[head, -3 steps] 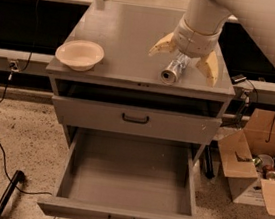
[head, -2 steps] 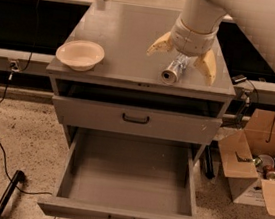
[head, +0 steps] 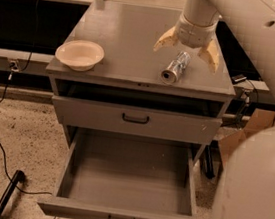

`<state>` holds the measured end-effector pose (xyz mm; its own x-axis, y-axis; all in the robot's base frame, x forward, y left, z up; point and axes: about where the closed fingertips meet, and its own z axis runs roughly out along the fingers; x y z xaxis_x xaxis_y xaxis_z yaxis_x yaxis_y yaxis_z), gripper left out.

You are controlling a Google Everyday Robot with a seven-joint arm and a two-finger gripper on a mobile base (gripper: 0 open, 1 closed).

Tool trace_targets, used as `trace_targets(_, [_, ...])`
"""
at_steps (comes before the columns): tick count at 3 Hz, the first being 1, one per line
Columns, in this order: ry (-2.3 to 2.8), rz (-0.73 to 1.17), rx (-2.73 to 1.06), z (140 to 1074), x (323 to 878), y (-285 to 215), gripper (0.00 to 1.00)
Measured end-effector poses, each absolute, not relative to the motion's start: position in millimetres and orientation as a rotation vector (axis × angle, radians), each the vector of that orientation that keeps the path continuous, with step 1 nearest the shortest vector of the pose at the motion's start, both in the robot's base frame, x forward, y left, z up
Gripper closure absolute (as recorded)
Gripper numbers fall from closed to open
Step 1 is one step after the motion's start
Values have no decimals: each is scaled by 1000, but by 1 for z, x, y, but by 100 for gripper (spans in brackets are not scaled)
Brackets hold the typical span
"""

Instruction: Place redbull can into middle drawer

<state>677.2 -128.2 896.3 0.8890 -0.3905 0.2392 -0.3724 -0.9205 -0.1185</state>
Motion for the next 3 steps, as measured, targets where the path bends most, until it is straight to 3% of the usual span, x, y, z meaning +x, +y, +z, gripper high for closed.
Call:
trace_targets(2, [534,-384,-2987,857,726,-133,6])
trace_targets(3, [531,-359,-3004,836,734,-134,25])
